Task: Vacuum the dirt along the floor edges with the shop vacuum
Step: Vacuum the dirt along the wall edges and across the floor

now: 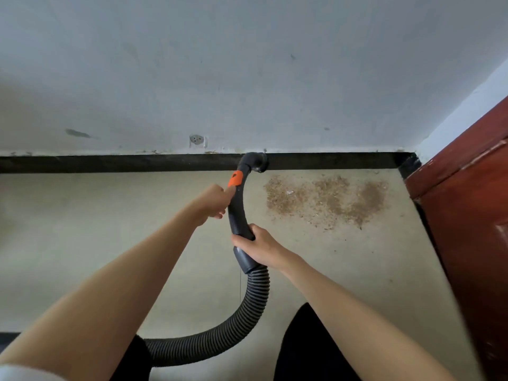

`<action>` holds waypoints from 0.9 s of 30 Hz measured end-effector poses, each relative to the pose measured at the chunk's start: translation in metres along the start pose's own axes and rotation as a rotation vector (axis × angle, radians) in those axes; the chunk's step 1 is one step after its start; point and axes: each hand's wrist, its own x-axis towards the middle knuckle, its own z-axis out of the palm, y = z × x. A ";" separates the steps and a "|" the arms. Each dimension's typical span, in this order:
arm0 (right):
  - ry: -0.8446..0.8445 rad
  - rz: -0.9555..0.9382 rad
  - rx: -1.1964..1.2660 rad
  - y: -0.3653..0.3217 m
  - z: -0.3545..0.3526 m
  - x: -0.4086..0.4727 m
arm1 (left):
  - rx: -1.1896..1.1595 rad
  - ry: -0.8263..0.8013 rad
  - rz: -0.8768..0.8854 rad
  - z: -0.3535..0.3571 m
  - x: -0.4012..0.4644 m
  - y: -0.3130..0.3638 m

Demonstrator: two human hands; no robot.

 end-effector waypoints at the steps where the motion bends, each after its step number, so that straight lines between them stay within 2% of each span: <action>1: -0.007 -0.003 -0.011 0.007 -0.003 0.001 | 0.005 -0.022 -0.037 0.011 0.004 -0.003; 5: -0.029 -0.031 0.020 0.021 -0.019 0.014 | -0.059 -0.104 -0.094 0.048 0.026 -0.014; 15: -0.115 -0.061 -0.004 0.056 -0.001 0.066 | -0.075 0.020 -0.227 0.079 0.085 -0.064; 19: -0.092 -0.043 -0.011 0.069 -0.002 0.079 | -0.125 0.072 -0.212 0.096 0.099 -0.069; 27: -0.003 -0.019 0.055 0.097 -0.019 0.067 | -0.146 0.030 -0.155 0.130 0.103 -0.056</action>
